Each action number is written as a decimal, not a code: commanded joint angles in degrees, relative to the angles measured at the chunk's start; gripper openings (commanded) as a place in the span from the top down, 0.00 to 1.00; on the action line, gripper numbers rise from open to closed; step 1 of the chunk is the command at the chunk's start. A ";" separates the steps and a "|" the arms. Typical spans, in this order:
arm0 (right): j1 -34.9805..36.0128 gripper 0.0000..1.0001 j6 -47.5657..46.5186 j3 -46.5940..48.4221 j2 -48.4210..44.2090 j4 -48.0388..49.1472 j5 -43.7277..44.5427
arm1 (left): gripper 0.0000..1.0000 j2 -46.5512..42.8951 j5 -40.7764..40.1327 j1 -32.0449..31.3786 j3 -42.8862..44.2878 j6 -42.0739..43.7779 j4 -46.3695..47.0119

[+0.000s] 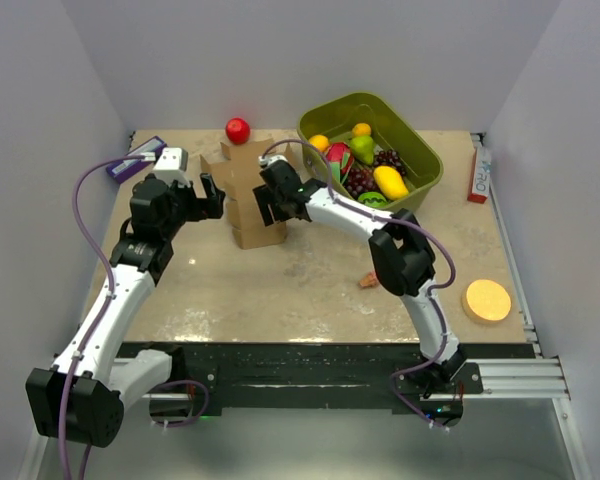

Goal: Fold the paper box

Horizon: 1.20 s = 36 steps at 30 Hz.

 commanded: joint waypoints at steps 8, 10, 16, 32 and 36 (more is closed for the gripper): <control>-6.45 0.35 2.40 5.28 3.73 8.30 -8.65 | 0.00 2.10 4.72 0.25 -0.08 -2.59 1.44; -7.06 0.37 2.40 6.33 4.62 8.22 -10.58 | 0.00 2.62 5.69 0.25 -0.08 -4.69 1.01; -7.15 0.44 2.31 7.56 6.82 9.44 -13.74 | 0.00 2.98 8.42 0.33 -3.94 -12.69 3.98; -7.15 1.00 6.52 -1.64 -3.80 16.99 -23.58 | 0.00 1.14 4.82 3.06 -13.25 -17.88 6.71; -7.06 1.00 10.30 -11.22 -13.11 23.41 -24.47 | 0.00 -0.88 5.78 5.34 -15.54 -19.55 6.98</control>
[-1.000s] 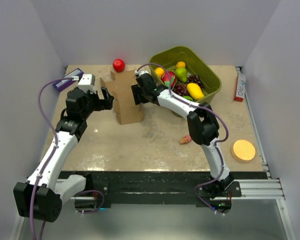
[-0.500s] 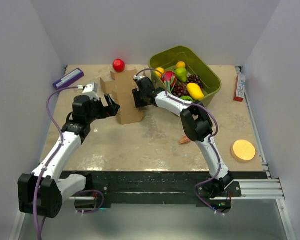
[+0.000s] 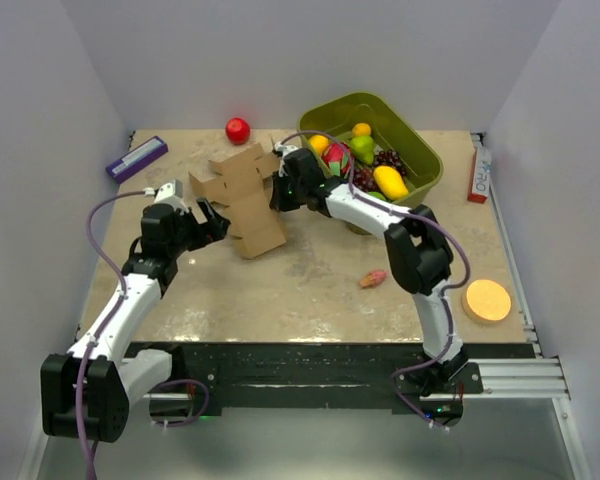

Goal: Fold the paper box

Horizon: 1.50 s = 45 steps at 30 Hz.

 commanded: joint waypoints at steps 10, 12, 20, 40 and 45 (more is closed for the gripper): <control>0.70 1.00 8.98 -20.69 -24.69 17.14 -4.52 | 0.00 -1.30 12.79 2.97 -6.67 -6.94 15.96; 0.87 1.00 9.15 -21.66 -25.39 17.49 -4.70 | 0.00 -0.95 14.03 2.97 -6.76 -7.29 17.71; 1.14 1.00 10.30 -25.44 -27.86 18.55 -6.89 | 0.02 1.68 15.78 3.49 -8.43 -9.31 22.11; 1.31 1.00 11.62 -32.65 -30.67 18.20 -8.13 | 0.40 9.95 20.18 3.49 -11.68 -12.48 33.18; 1.40 1.00 11.88 -35.98 -30.59 17.23 -8.48 | 0.69 12.76 22.82 3.49 -14.32 -14.68 37.06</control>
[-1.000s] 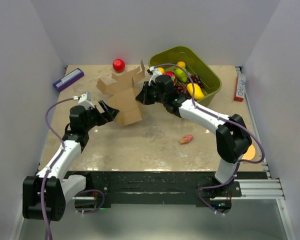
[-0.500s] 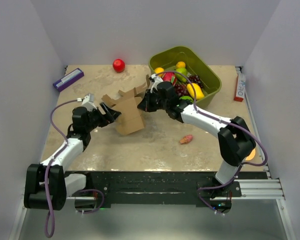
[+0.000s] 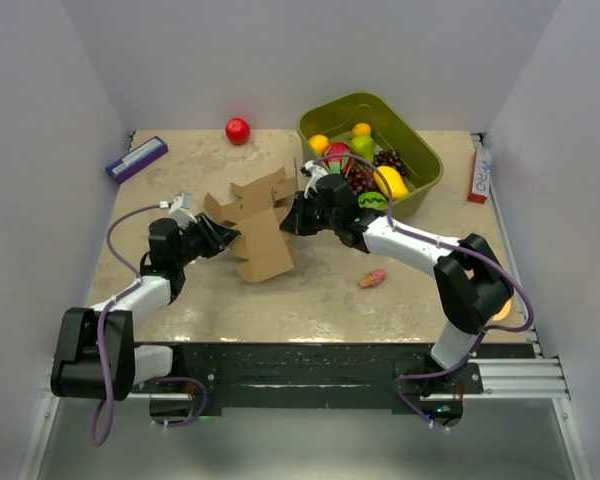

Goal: Fold the paper box

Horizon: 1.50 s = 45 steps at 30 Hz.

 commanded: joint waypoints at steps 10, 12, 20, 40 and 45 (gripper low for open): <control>0.42 0.30 -4.55 2.23 -3.11 -11.00 3.73 | 1.00 -2.33 -5.68 0.37 -1.69 6.15 -13.12; 0.42 0.26 -5.87 4.86 -3.55 -13.56 6.63 | 0.95 -5.67 -8.67 0.37 -1.16 7.64 -17.94; 0.16 0.22 -9.92 13.46 -0.75 -18.58 14.73 | 0.03 -13.50 -13.50 0.46 5.77 12.03 -32.89; -0.02 0.26 -16.78 42.31 29.49 -23.24 25.26 | 0.00 7.84 -20.11 3.09 42.96 29.71 -44.87; 0.15 0.36 -18.01 40.56 30.90 -20.26 26.43 | 0.01 10.67 -18.96 3.09 43.84 29.71 -43.99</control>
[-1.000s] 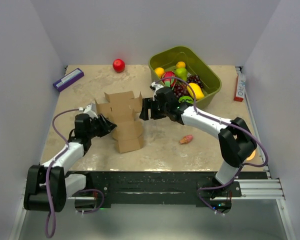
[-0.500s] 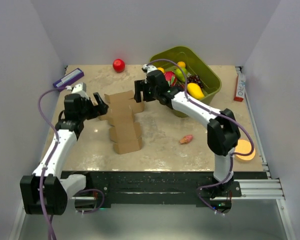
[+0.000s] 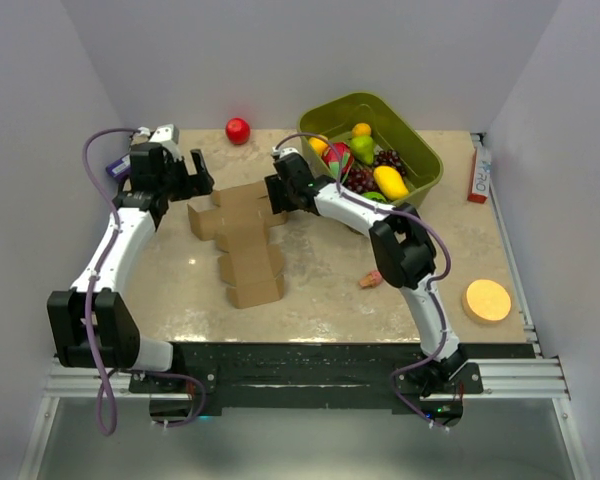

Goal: Fold the paper box

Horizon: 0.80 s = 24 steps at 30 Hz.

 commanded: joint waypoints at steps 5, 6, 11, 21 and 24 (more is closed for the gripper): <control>0.13 0.88 -2.06 -0.03 -0.94 5.51 -2.06 | 0.02 3.22 3.36 0.34 1.37 2.41 1.39; 0.13 0.95 -1.88 -0.65 -1.64 6.12 -3.20 | 0.02 3.31 3.37 0.34 0.67 2.50 1.48; 0.22 1.00 -1.53 -10.37 -13.56 12.35 -4.79 | 0.02 2.35 5.82 0.34 -1.09 2.24 2.79; 0.04 1.00 3.13 -35.27 -37.76 30.38 -6.37 | 0.00 -4.25 13.29 2.89 -6.54 0.92 8.86; 0.04 1.00 3.74 -39.05 -42.16 33.37 -7.42 | 0.00 -3.54 15.23 3.41 -6.28 0.39 8.86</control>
